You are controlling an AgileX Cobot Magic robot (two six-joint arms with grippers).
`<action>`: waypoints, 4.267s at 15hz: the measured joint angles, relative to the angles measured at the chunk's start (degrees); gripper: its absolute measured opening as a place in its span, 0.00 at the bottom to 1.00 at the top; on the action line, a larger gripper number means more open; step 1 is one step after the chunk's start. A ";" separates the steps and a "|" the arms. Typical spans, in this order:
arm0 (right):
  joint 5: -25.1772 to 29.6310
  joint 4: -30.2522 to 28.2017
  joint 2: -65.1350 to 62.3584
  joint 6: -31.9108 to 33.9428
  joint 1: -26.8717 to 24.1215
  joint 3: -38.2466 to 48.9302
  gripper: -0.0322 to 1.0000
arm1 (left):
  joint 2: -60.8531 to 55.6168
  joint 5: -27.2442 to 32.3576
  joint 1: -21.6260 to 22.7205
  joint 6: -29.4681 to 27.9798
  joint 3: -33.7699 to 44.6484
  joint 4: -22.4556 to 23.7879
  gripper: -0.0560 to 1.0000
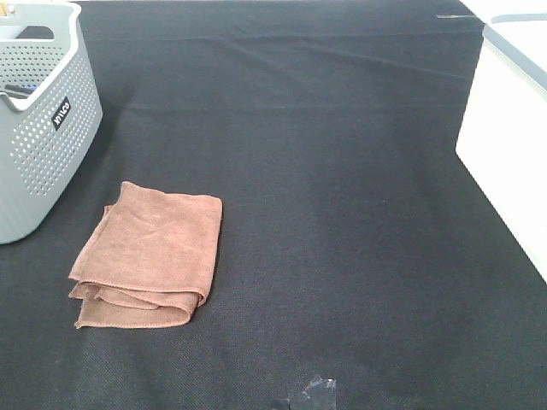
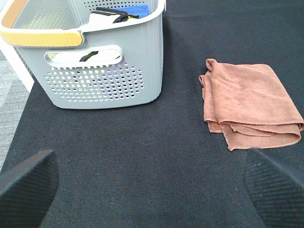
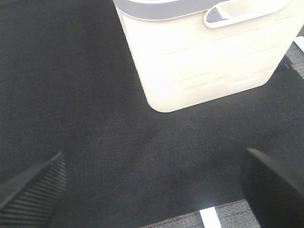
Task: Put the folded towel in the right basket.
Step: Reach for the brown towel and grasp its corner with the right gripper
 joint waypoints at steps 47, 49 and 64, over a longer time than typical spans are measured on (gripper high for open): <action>-27.56 88.58 130.18 -53.51 28.48 -46.52 0.95 | 0.00 0.00 0.00 0.00 0.00 0.00 0.99; -26.47 89.78 131.32 -53.51 28.48 -47.04 0.94 | 0.00 0.00 0.00 0.00 0.00 0.00 0.99; -25.15 87.15 143.98 -48.87 41.54 -70.24 0.36 | 0.00 0.00 0.00 0.00 0.00 0.17 0.99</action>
